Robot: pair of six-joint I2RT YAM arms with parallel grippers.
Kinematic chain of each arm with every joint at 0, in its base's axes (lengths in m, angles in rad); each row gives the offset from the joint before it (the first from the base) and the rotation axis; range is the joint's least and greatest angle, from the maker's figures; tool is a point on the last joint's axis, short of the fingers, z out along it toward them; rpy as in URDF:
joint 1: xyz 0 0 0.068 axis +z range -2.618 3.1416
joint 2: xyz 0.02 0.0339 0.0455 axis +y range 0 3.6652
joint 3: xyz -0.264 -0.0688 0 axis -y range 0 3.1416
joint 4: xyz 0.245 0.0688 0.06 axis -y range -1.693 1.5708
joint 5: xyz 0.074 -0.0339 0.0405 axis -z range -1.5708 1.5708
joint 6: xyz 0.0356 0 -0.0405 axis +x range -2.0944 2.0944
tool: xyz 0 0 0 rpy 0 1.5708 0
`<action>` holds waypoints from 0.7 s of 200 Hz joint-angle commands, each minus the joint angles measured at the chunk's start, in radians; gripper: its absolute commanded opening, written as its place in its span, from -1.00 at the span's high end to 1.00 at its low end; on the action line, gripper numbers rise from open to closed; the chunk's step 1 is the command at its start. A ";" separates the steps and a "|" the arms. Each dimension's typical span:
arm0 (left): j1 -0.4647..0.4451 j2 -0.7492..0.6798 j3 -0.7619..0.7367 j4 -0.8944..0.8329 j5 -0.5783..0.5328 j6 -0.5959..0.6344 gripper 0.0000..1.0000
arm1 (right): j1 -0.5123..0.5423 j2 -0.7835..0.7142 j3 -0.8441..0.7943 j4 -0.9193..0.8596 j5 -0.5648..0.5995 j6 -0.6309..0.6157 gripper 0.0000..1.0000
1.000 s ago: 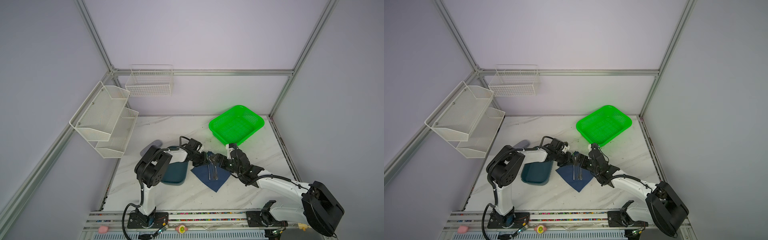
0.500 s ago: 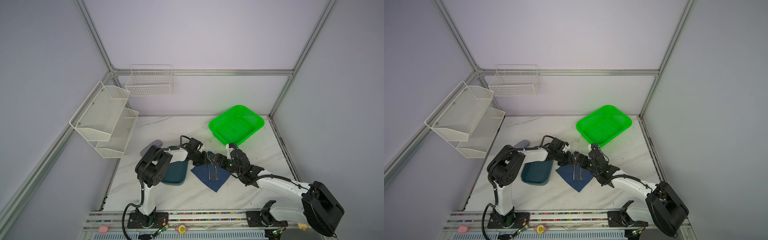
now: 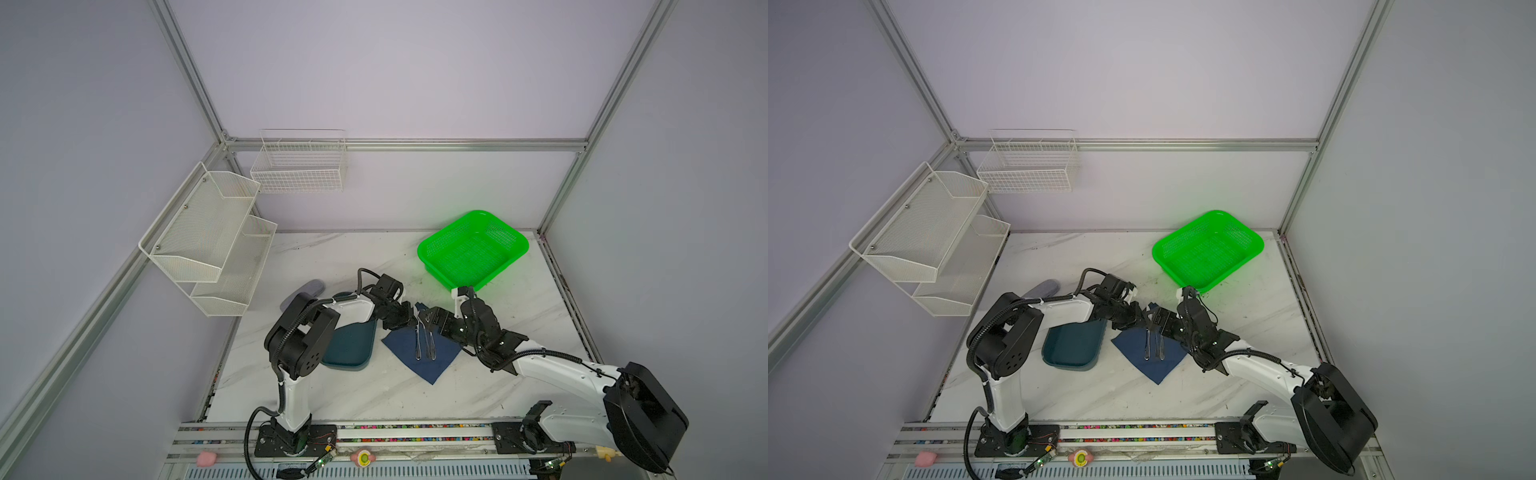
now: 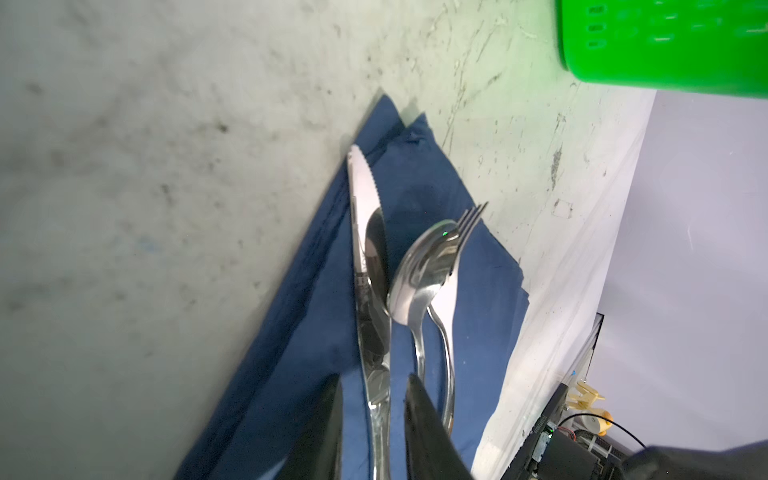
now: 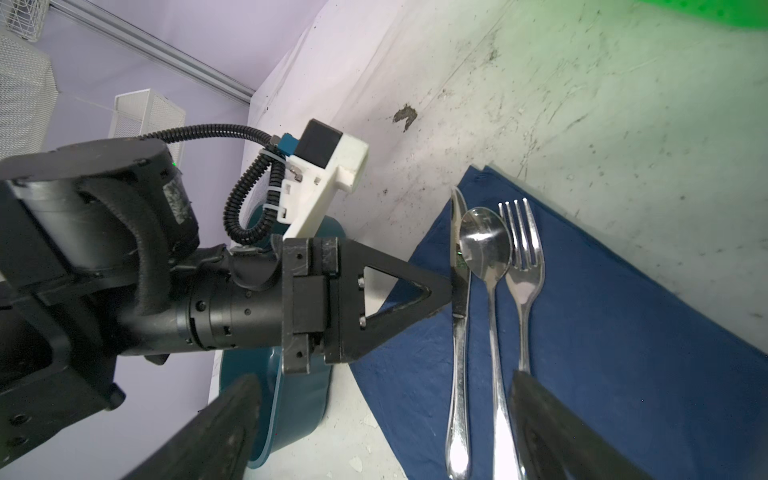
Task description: Place the utensils on the paper napkin and roll it up
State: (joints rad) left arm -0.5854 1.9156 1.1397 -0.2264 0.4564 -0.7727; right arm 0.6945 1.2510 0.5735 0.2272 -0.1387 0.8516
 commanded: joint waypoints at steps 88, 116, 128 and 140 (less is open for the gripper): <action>-0.075 -0.295 -0.161 -0.036 -0.132 -0.013 0.47 | -0.004 -0.193 0.004 -0.227 0.014 -0.007 -0.69; -0.077 -0.344 -0.221 -0.059 -0.179 -0.025 0.47 | -0.004 -0.216 0.053 -0.359 0.035 -0.019 -0.58; -0.077 -0.364 -0.245 -0.080 -0.210 -0.023 0.47 | -0.003 -0.229 0.059 -0.392 0.026 -0.017 -0.56; -0.077 -0.384 -0.262 -0.110 -0.242 -0.023 0.46 | -0.004 -0.240 0.053 -0.405 0.002 0.001 -0.55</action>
State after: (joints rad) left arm -0.6636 1.5929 0.9352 -0.2893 0.2974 -0.7891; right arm 0.6945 1.0443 0.5987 -0.0738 -0.1253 0.8413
